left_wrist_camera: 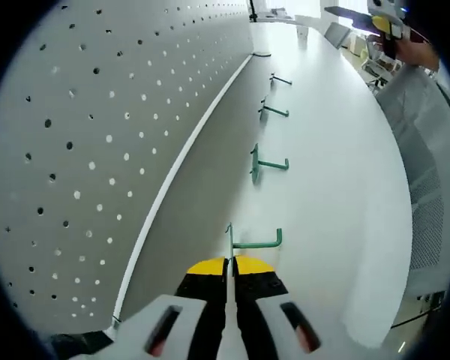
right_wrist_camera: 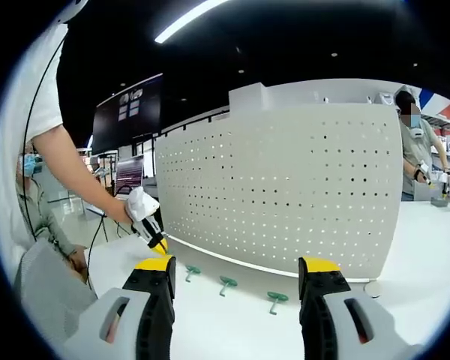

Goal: Insert the hook assembly into the mounting plate slot until the hook locks in place.

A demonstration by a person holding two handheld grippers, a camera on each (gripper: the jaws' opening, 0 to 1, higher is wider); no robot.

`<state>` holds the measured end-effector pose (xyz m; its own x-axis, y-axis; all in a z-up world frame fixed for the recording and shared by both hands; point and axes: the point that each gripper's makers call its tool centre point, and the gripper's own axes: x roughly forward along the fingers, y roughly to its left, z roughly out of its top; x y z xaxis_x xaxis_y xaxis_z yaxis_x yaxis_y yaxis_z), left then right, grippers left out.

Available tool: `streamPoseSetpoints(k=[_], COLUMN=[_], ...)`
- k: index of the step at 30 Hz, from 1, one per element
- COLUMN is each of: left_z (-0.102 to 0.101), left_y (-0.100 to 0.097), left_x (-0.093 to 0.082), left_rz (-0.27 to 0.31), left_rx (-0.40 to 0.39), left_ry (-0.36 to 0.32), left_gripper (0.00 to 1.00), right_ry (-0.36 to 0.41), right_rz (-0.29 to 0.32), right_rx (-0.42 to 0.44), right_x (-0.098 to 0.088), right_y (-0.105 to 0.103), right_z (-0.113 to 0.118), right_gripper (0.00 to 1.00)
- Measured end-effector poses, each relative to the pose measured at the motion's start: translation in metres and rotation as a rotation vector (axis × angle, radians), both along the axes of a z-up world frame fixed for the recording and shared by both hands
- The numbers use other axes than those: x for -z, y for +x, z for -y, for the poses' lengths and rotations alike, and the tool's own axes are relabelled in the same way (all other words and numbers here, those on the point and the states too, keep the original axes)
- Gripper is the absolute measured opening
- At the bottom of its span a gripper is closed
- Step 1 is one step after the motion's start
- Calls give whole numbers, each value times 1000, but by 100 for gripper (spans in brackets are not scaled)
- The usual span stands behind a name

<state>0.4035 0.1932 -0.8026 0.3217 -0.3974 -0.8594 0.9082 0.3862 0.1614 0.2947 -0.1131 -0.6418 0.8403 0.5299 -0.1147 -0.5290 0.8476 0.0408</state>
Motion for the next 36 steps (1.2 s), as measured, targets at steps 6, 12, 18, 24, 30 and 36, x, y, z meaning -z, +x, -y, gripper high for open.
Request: streamPoseSetpoints(k=[6, 12, 18, 24, 30, 36], left_z=[8, 15, 17, 24, 27, 33], left_y=[3, 6, 8, 3, -4, -9], left_x=[-14, -27, -37, -53, -54, -63], left_rz=[47, 79, 98, 127, 140, 147], left_rx=[-24, -73, -129, -168, -198, -259], left_ry=[-50, -115, -173, -242, -276, -357], left_gripper=[2, 2, 2, 2, 2, 2], right_ry=[7, 8, 25, 48, 50, 64], right_rz=[-1, 1, -1, -1, 5, 12], right_rx=[9, 2, 2, 3, -16, -27], right_x=[-1, -2, -4, -8, -13, -18], right_y=[1, 1, 0, 2, 0, -2], right_z=[4, 2, 2, 2, -7, -13], right_gripper=[64, 64, 64, 63, 63, 63])
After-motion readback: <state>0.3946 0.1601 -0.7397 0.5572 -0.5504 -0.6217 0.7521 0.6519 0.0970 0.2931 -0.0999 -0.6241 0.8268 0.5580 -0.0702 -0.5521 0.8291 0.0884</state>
